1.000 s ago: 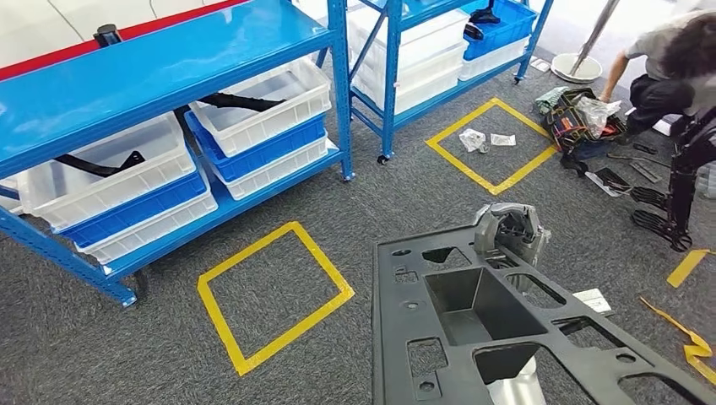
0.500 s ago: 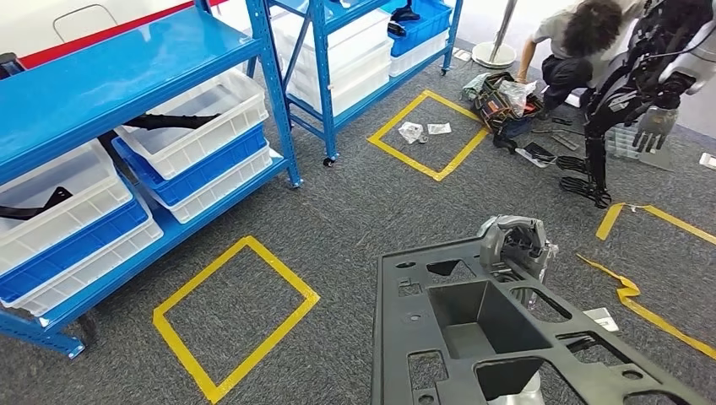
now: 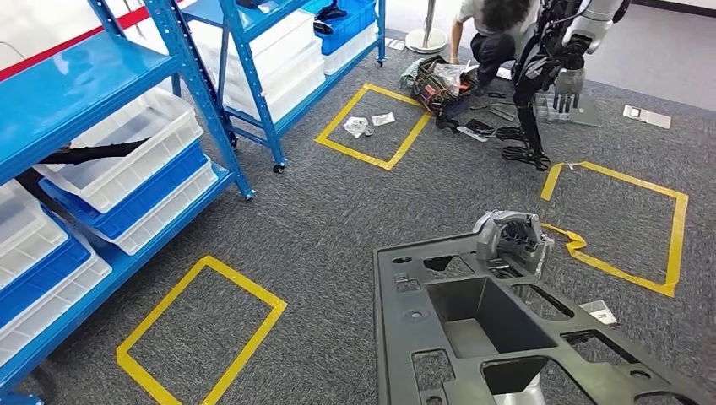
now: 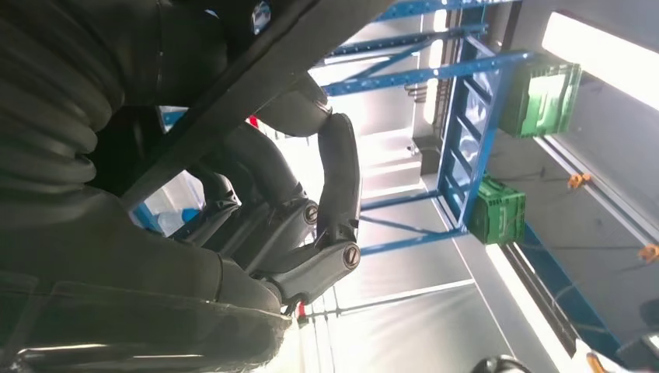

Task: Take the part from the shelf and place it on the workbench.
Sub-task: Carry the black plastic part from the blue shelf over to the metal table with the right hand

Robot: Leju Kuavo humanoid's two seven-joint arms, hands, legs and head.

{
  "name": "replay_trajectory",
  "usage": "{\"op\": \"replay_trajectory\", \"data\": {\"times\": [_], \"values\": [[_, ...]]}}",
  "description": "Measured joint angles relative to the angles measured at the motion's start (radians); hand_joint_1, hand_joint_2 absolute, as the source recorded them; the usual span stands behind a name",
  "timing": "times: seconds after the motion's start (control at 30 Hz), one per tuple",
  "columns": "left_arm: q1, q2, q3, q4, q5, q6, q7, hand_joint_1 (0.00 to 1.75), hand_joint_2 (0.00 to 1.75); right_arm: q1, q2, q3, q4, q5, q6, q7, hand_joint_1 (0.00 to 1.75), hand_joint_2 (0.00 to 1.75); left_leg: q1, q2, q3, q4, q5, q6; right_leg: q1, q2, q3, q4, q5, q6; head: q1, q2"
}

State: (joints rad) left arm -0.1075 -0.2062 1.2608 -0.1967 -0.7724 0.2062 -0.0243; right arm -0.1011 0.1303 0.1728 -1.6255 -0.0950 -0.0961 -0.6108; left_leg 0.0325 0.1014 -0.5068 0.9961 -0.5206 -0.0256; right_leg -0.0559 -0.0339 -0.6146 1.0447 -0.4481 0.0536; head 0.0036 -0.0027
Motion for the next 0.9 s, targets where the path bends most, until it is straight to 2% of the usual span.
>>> {"op": "replay_trajectory", "data": {"times": [0.07,0.1,0.13,0.17,0.2,0.23,0.27,0.33,0.37,0.4,0.43,0.47,0.5,0.57,0.6,0.63,0.67,0.7,0.73,0.77,0.8,0.83,0.87,0.9], "values": [[0.000,-0.001,0.000,0.001,0.000,0.000,-0.002,0.00,1.75,-0.005,0.000,0.001,0.003,-0.001,0.000,-0.001,1.75,1.75,0.003,-0.042,-0.024,0.062,-0.048,0.001,0.004,0.022,-0.002,-0.001,0.003,-0.014,-0.005,0.000],[-0.002,-0.002,0.000,0.001,0.002,0.000,-0.005,0.00,1.75,-0.006,0.000,0.001,0.005,-0.003,0.000,-0.003,1.75,1.75,0.001,-0.069,-0.055,0.127,-0.087,0.003,0.007,0.032,-0.003,-0.001,0.004,-0.019,-0.008,0.000],[-0.003,-0.002,0.000,0.001,0.004,0.000,-0.009,0.00,1.75,-0.005,0.000,0.002,0.007,-0.005,0.000,-0.005,1.75,1.75,-0.003,-0.085,-0.092,0.202,-0.123,0.007,0.012,0.043,-0.004,-0.001,0.005,-0.023,-0.010,0.000],[-0.004,-0.002,0.000,0.001,0.007,-0.001,-0.012,0.00,1.75,-0.002,0.000,0.002,0.009,-0.007,-0.001,-0.008,1.75,1.75,-0.007,-0.093,-0.126,0.265,-0.145,0.012,0.017,0.055,-0.006,-0.001,0.006,-0.027,-0.011,0.000],[-0.003,-0.002,0.000,0.001,0.010,-0.002,-0.014,0.00,1.75,0.003,0.000,0.002,0.010,-0.008,-0.002,-0.011,1.75,1.75,-0.012,-0.098,-0.148,0.300,-0.148,0.020,0.024,0.069,-0.007,-0.001,0.007,-0.030,-0.011,0.000],[-0.001,-0.002,0.000,0.001,0.012,-0.003,-0.016,0.00,1.75,0.008,0.000,0.002,0.011,-0.010,-0.004,-0.014,1.75,1.75,-0.017,-0.102,-0.152,0.295,-0.130,0.032,0.030,0.084,-0.007,-0.001,0.008,-0.033,-0.011,0.000],[0.001,-0.003,0.000,0.002,0.015,-0.005,-0.019,0.00,1.75,0.013,0.000,0.002,0.011,-0.010,-0.006,-0.018,1.75,1.75,-0.024,-0.111,-0.135,0.248,-0.093,0.046,0.036,0.100,-0.005,-0.001,0.008,-0.035,-0.011,0.000],[0.005,-0.001,0.001,0.002,0.019,-0.007,-0.023,0.00,1.75,0.020,0.000,0.002,0.010,-0.010,-0.009,-0.022,1.75,1.75,-0.038,-0.159,-0.083,0.118,-0.014,0.079,0.043,0.127,-0.003,-0.001,0.010,-0.036,-0.010,0.000],[0.006,-0.001,0.001,0.002,0.020,-0.008,-0.024,0.00,1.75,0.023,0.000,0.002,0.010,-0.010,-0.009,-0.023,1.75,1.75,-0.045,-0.179,-0.063,0.068,0.010,0.090,0.044,0.138,-0.004,-0.001,0.011,-0.036,-0.009,0.000],[0.006,-0.001,0.001,0.003,0.020,-0.008,-0.025,0.00,1.75,0.026,0.000,0.003,0.010,-0.010,-0.009,-0.024,1.75,1.75,-0.050,-0.190,-0.055,0.045,0.019,0.096,0.044,0.148,-0.006,-0.001,0.012,-0.034,-0.010,0.000],[0.005,-0.002,0.001,0.003,0.020,-0.008,-0.025,0.00,1.75,0.030,0.000,0.003,0.009,-0.010,-0.010,-0.025,1.75,1.75,-0.053,-0.185,-0.053,0.038,0.020,0.097,0.044,0.157,-0.009,-0.002,0.014,-0.031,-0.011,0.000],[0.005,-0.004,0.001,0.004,0.020,-0.008,-0.025,0.00,1.75,0.033,0.000,0.004,0.008,-0.010,-0.010,-0.025,1.75,1.75,-0.054,-0.171,-0.048,0.031,0.024,0.096,0.044,0.168,-0.011,-0.006,0.017,-0.026,-0.014,0.000],[0.005,-0.005,0.001,0.004,0.020,-0.008,-0.026,0.00,1.75,0.037,-0.001,0.003,0.007,-0.010,-0.010,-0.026,1.75,1.75,-0.052,-0.157,-0.040,0.020,0.030,0.093,0.045,0.164,-0.015,-0.004,0.018,-0.023,-0.015,0.000],[0.005,-0.007,0.001,0.004,0.020,-0.008,-0.027,0.00,1.75,0.040,-0.003,0.003,0.004,-0.010,-0.011,-0.026,1.75,1.75,-0.046,-0.129,-0.023,-0.005,0.044,0.090,0.052,0.118,-0.040,0.039,-0.004,-0.023,-0.012,0.000],[0.006,-0.008,0.001,0.004,0.020,-0.008,-0.027,0.00,1.75,0.041,-0.003,0.003,0.003,-0.010,-0.011,-0.027,1.75,1.75,-0.044,-0.113,-0.020,-0.012,0.048,0.088,0.053,0.084,-0.067,0.092,-0.029,-0.026,-0.010,0.000],[0.007,-0.008,0.001,0.004,0.020,-0.008,-0.027,0.00,1.75,0.041,-0.004,0.003,0.003,-0.010,-0.011,-0.027,1.75,1.75,-0.044,-0.099,-0.020,-0.015,0.048,0.090,0.052,0.062,-0.099,0.155,-0.056,-0.027,-0.009,0.000],[0.008,-0.008,0.001,0.004,0.020,-0.008,-0.027,0.00,1.75,0.043,-0.005,0.004,0.003,-0.010,-0.011,-0.027,1.75,1.75,-0.043,-0.084,-0.021,-0.015,0.048,0.089,0.049,0.051,-0.129,0.216,-0.078,-0.024,-0.008,0.000],[0.008,-0.009,0.001,0.004,0.020,-0.008,-0.027,0.00,1.75,0.046,-0.006,0.004,0.003,-0.011,-0.011,-0.027,1.75,1.75,-0.043,-0.069,-0.022,-0.014,0.046,0.087,0.045,0.046,-0.148,0.253,-0.089,-0.018,-0.008,0.000],[0.008,-0.009,0.001,0.004,0.020,-0.008,-0.027,0.00,1.75,0.047,-0.007,0.003,0.003,-0.011,-0.011,-0.027,1.75,1.75,-0.042,-0.055,-0.021,-0.014,0.045,0.085,0.041,0.042,-0.145,0.251,-0.084,-0.008,-0.008,0.000],[0.007,-0.010,0.001,0.004,0.019,-0.008,-0.027,0.00,1.75,0.048,-0.008,0.004,0.003,-0.011,-0.011,-0.027,1.75,1.75,-0.040,-0.042,-0.020,-0.014,0.042,0.082,0.037,0.034,-0.119,0.207,-0.065,0.005,-0.008,0.000],[0.007,-0.010,0.001,0.004,0.017,-0.008,-0.026,0.00,1.75,0.049,-0.008,0.004,0.003,-0.011,-0.011,-0.027,1.75,1.75,-0.039,-0.030,-0.017,-0.012,0.039,0.076,0.034,0.016,-0.076,0.132,-0.038,0.017,-0.008,0.000],[0.007,-0.009,0.001,0.004,0.013,-0.008,-0.024,0.00,1.75,0.049,-0.008,0.004,0.003,-0.011,-0.011,-0.026,1.75,1.75,-0.041,-0.020,-0.015,-0.010,0.034,0.069,0.033,-0.009,-0.035,0.063,-0.017,0.023,-0.007,0.000],[0.006,-0.009,0.001,0.004,0.010,-0.008,-0.020,0.00,1.75,0.049,-0.008,0.005,0.003,-0.011,-0.011,-0.026,1.75,1.75,-0.043,-0.012,-0.013,-0.006,0.028,0.063,0.033,-0.030,-0.005,0.010,-0.003,0.022,-0.007,0.000],[0.005,-0.007,0.000,0.004,0.006,-0.007,-0.016,0.00,1.75,0.049,-0.008,0.007,0.003,-0.010,-0.011,-0.026,1.75,1.75,-0.046,-0.005,-0.011,-0.003,0.024,0.057,0.034,-0.042,0.010,-0.015,0.003,0.013,-0.009,0.000]]}}
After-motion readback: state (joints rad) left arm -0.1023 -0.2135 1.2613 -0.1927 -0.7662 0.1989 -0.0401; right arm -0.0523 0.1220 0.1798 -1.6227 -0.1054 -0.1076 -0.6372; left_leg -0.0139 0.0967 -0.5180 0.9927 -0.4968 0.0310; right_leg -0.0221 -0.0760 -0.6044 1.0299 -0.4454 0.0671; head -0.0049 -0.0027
